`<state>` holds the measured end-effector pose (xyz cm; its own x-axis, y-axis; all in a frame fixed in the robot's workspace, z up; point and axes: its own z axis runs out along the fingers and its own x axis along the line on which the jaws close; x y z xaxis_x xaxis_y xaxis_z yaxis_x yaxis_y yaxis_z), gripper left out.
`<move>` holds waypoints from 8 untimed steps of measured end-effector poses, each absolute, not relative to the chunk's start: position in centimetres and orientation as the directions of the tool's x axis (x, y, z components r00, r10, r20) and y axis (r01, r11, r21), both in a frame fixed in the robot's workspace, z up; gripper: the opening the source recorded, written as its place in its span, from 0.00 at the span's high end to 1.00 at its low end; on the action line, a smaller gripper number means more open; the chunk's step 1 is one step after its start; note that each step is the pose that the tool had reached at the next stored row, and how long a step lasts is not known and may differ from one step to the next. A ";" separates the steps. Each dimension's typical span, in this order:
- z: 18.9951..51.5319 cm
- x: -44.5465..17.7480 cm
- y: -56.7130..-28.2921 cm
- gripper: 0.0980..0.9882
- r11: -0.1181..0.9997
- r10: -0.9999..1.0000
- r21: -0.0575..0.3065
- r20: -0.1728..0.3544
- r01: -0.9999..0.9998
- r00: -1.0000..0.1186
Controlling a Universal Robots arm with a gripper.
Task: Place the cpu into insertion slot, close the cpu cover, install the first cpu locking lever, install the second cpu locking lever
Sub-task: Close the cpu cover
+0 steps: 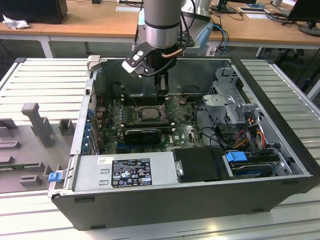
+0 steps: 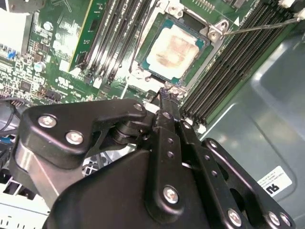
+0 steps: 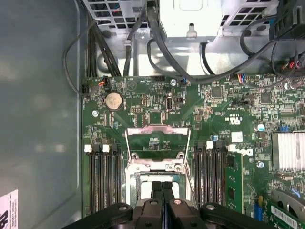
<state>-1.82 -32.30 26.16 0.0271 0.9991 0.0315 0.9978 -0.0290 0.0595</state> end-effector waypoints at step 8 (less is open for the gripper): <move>27.4 -1.6 -32.3 0.99 -0.029 0.999 0.060 0.031 0.998 0.027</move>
<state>-1.62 -32.30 27.40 0.0272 0.9991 0.0315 0.9978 -0.0290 0.0595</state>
